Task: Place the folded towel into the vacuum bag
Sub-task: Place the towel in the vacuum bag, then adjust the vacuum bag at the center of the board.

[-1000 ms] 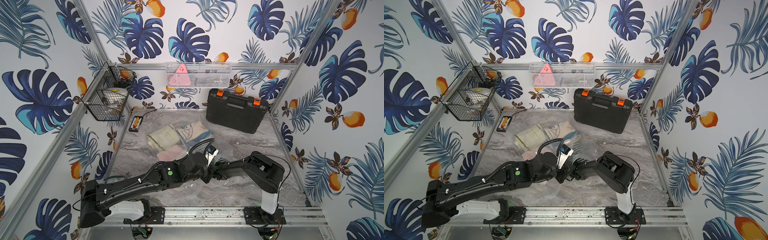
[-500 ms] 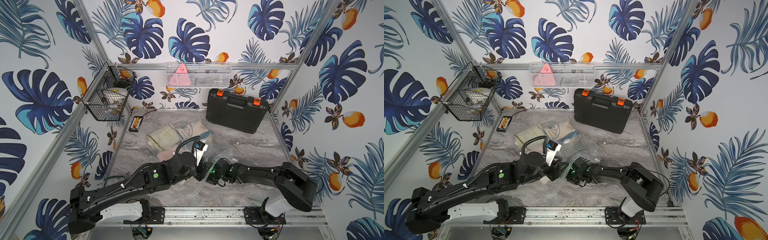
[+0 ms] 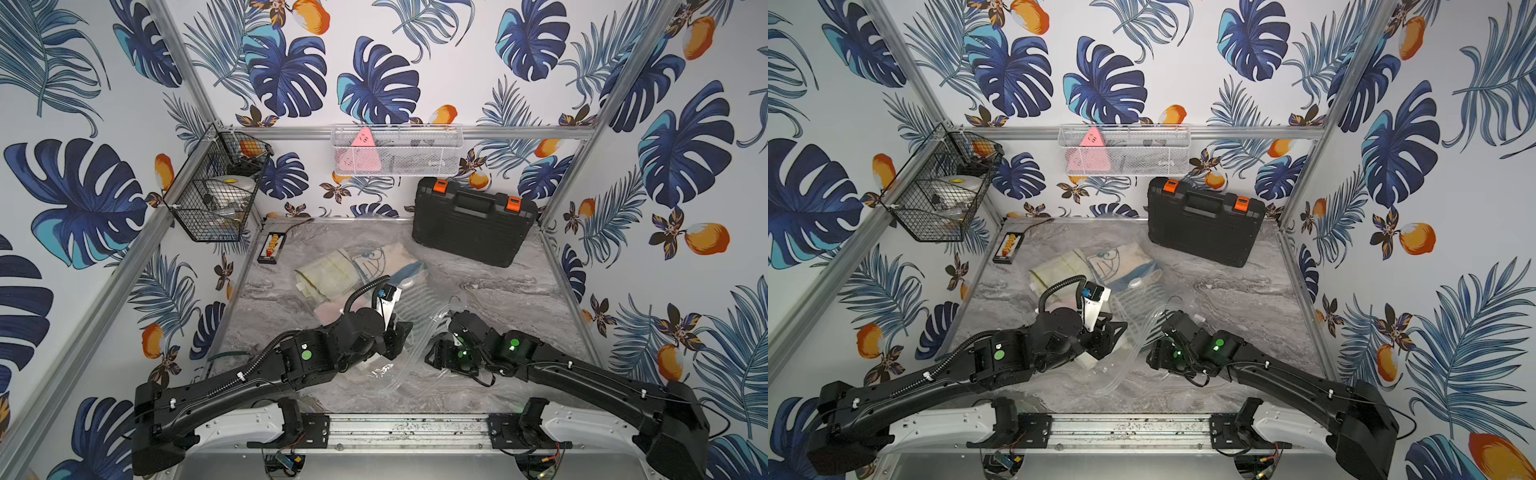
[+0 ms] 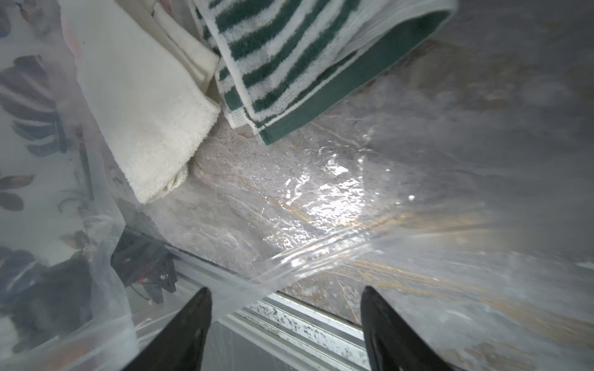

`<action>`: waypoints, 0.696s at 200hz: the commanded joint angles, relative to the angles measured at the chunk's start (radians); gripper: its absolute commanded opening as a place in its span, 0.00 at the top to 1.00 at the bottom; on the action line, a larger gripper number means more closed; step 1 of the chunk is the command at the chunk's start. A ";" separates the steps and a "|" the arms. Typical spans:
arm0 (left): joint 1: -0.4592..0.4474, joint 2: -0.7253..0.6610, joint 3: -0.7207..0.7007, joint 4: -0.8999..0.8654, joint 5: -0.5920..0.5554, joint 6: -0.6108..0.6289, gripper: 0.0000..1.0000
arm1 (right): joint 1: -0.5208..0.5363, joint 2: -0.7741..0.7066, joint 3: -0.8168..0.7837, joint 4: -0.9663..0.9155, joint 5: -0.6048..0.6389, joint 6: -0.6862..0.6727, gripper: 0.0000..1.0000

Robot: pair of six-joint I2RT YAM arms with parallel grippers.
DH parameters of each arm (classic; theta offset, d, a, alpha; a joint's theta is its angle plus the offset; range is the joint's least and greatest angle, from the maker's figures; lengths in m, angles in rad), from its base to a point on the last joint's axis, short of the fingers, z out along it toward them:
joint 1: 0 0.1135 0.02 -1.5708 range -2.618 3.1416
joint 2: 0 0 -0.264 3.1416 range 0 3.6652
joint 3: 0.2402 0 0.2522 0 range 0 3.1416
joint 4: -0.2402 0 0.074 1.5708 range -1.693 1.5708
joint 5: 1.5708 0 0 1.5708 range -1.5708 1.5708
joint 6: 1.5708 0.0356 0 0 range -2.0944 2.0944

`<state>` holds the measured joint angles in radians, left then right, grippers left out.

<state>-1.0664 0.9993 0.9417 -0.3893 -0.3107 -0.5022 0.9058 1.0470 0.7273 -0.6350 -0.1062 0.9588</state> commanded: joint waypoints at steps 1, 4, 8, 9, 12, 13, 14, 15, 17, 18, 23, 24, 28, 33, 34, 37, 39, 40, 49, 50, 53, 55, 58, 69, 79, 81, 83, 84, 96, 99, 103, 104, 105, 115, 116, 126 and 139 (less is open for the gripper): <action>0.009 0.010 -0.014 0.058 -0.031 -0.025 0.47 | -0.031 -0.053 0.069 -0.222 0.102 -0.053 0.25; 0.009 0.017 -0.016 0.059 -0.032 -0.023 0.47 | -0.036 -0.056 0.077 -0.233 0.106 -0.058 0.25; 0.010 0.022 -0.019 0.063 -0.031 -0.022 0.47 | -0.050 -0.065 0.103 -0.264 0.116 -0.074 0.25; 0.010 0.023 -0.020 0.065 -0.031 -0.022 0.47 | -0.050 -0.065 0.103 -0.264 0.116 -0.074 0.25; 0.010 0.029 -0.022 0.071 -0.033 -0.024 0.47 | -0.062 -0.070 0.125 -0.287 0.125 -0.086 0.25; 0.010 0.031 -0.024 0.074 -0.033 -0.024 0.47 | -0.065 -0.071 0.131 -0.292 0.126 -0.089 0.25; 0.010 0.033 -0.026 0.076 -0.032 -0.025 0.47 | -0.068 -0.073 0.137 -0.297 0.129 -0.092 0.25; 0.010 0.034 -0.027 0.078 -0.032 -0.025 0.47 | -0.073 -0.075 0.143 -0.304 0.130 -0.097 0.25; 0.010 0.038 -0.029 0.084 -0.033 -0.027 0.47 | -0.081 -0.077 0.155 -0.314 0.134 -0.103 0.25; 0.010 0.040 -0.031 0.086 -0.032 -0.028 0.47 | -0.084 -0.077 0.161 -0.319 0.135 -0.106 0.25; 0.010 0.050 -0.037 0.097 -0.029 -0.034 0.47 | -0.099 -0.082 0.184 -0.338 0.138 -0.121 0.25; 0.010 0.052 -0.039 0.101 -0.027 -0.035 0.47 | -0.108 -0.083 0.193 -0.347 0.138 -0.130 0.25; 0.010 0.059 -0.043 0.111 -0.020 -0.038 0.47 | -0.125 -0.086 0.216 -0.364 0.137 -0.146 0.25; 0.010 0.068 -0.048 0.126 -0.012 -0.041 0.48 | -0.142 -0.086 0.239 -0.380 0.137 -0.162 0.25; 0.010 0.071 -0.049 0.129 -0.010 -0.042 0.48 | -0.145 -0.085 0.246 -0.382 0.137 -0.166 0.25; 0.010 0.076 -0.052 0.135 -0.007 -0.044 0.48 | -0.157 -0.085 0.262 -0.394 0.137 -0.179 0.25; 0.010 0.080 -0.054 0.139 -0.006 -0.045 0.48 | -0.162 -0.084 0.275 -0.401 0.139 -0.187 0.25; 0.010 0.082 -0.054 0.141 -0.005 -0.045 0.48 | -0.167 -0.084 0.281 -0.405 0.140 -0.192 0.25; 0.009 0.097 -0.061 0.155 0.003 -0.045 0.48 | -0.194 -0.074 0.334 -0.438 0.151 -0.229 0.24; 0.009 0.097 -0.063 0.157 0.003 -0.045 0.48 | -0.197 -0.074 0.341 -0.442 0.152 -0.233 0.24; 0.010 0.102 -0.067 0.162 0.004 -0.047 0.48 | -0.205 -0.069 0.358 -0.455 0.157 -0.245 0.24; 0.010 0.105 -0.070 0.166 0.004 -0.048 0.48 | -0.212 -0.064 0.378 -0.464 0.159 -0.255 0.24; 0.010 0.108 -0.075 0.173 0.004 -0.050 0.48 | -0.220 -0.058 0.395 -0.473 0.163 -0.267 0.24; 0.010 0.124 -0.086 0.189 0.011 -0.054 0.48 | -0.247 -0.038 0.481 -0.502 0.168 -0.305 0.23; 0.009 0.137 -0.092 0.197 0.017 -0.058 0.48 | -0.265 -0.016 0.537 -0.511 0.167 -0.338 0.23; 0.009 0.140 -0.093 0.197 0.018 -0.058 0.48 | -0.268 -0.011 0.546 -0.510 0.165 -0.344 0.23; 0.009 0.143 -0.093 0.198 0.019 -0.058 0.48 | -0.271 -0.006 0.557 -0.509 0.164 -0.351 0.23; 0.009 0.144 -0.093 0.198 0.019 -0.058 0.48 | -0.272 -0.002 0.562 -0.507 0.164 -0.353 0.23; 0.010 0.153 -0.105 0.206 0.019 -0.062 0.48 | -0.283 0.047 0.610 -0.480 0.143 -0.386 0.23; 0.010 0.152 -0.108 0.207 0.018 -0.065 0.48 | -0.285 0.063 0.623 -0.472 0.132 -0.392 0.23; 0.010 0.153 -0.111 0.208 0.020 -0.068 0.48 | -0.287 0.085 0.640 -0.461 0.117 -0.398 0.23; 0.010 0.153 -0.111 0.208 0.019 -0.068 0.48 | -0.288 0.092 0.644 -0.459 0.115 -0.400 0.23; 0.010 0.153 -0.113 0.208 0.018 -0.068 0.48 | -0.288 0.098 0.649 -0.456 0.111 -0.401 0.23; 0.010 0.150 -0.121 0.212 0.015 -0.074 0.48 | -0.288 0.153 0.674 -0.417 0.084 -0.411 0.23; 0.010 0.150 -0.122 0.212 0.015 -0.074 0.48 | -0.288 0.158 0.674 -0.412 0.081 -0.410 0.23; 0.009 0.148 -0.126 0.213 0.012 -0.078 0.48 | -0.288 0.207 0.670 -0.353 0.047 -0.411 0.23; 0.010 0.152 -0.126 0.207 0.013 -0.077 0.48 | -0.286 0.260 0.638 -0.278 0.018 -0.400 0.24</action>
<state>-1.0588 1.1503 0.8215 -0.2184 -0.2913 -0.5552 0.6197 1.2331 1.3861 -1.0302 -0.0132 0.5861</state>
